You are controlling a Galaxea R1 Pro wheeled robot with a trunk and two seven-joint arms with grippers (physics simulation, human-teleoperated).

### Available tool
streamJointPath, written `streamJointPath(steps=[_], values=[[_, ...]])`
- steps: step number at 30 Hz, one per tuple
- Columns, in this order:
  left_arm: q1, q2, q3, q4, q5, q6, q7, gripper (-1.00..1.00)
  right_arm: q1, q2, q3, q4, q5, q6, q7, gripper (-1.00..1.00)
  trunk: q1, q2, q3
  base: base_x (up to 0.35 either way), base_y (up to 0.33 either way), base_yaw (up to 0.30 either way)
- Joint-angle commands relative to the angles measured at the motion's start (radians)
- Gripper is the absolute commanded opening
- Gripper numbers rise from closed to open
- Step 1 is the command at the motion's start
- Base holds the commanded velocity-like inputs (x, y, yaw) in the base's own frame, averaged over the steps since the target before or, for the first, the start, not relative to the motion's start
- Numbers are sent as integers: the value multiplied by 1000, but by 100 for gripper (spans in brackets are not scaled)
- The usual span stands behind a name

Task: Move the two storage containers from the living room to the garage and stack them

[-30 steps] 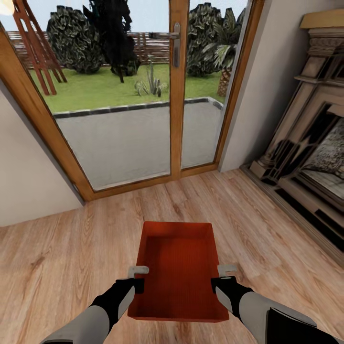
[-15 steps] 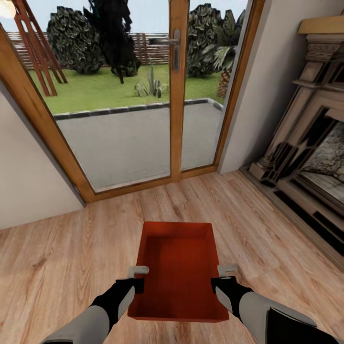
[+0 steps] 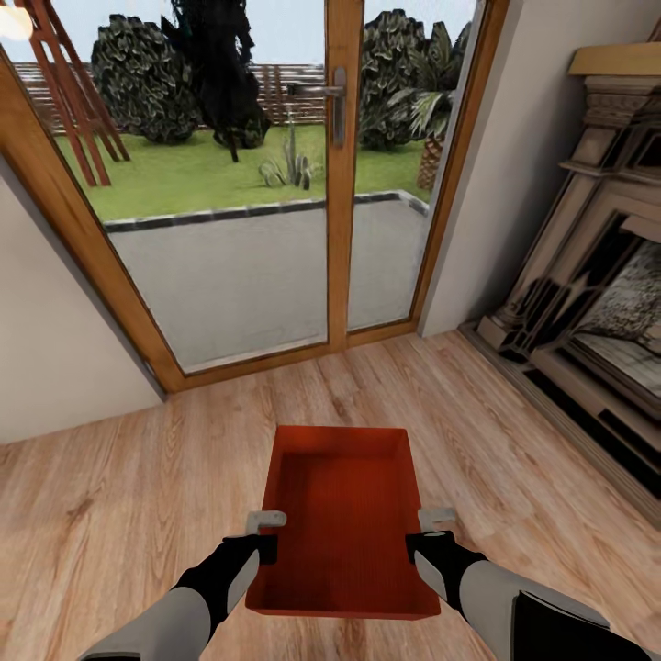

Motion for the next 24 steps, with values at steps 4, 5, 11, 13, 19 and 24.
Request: streamJointPath(steps=[4,5,11,13,19,24], values=[[0,5,6,2,-17,7,13,-100,-1,-2,-16,0,2,-52,2,-100,-16,28,12,0,0,0],[0,5,6,2,-17,7,13,-100,-1,-2,-16,0,2,-52,3,-100,-19,35,15,0,0,0],[0,5,6,2,-17,7,11,-100,-1,0,-16,0,4,-54,4,-100,-42,77,34,0,0,0],[1,5,6,2,-17,7,10,-100,-1,-1,-16,0,4,-54,4,-100,-50,91,40,0,0,0],[1,5,6,2,-17,7,10,-100,-1,-3,-16,0,9,-54,4,-100,-73,133,59,0,0,0],[0,5,6,2,-17,7,9,-100,-1,-3,-17,0,5,-54,4,-100,-92,168,75,0,0,0]])
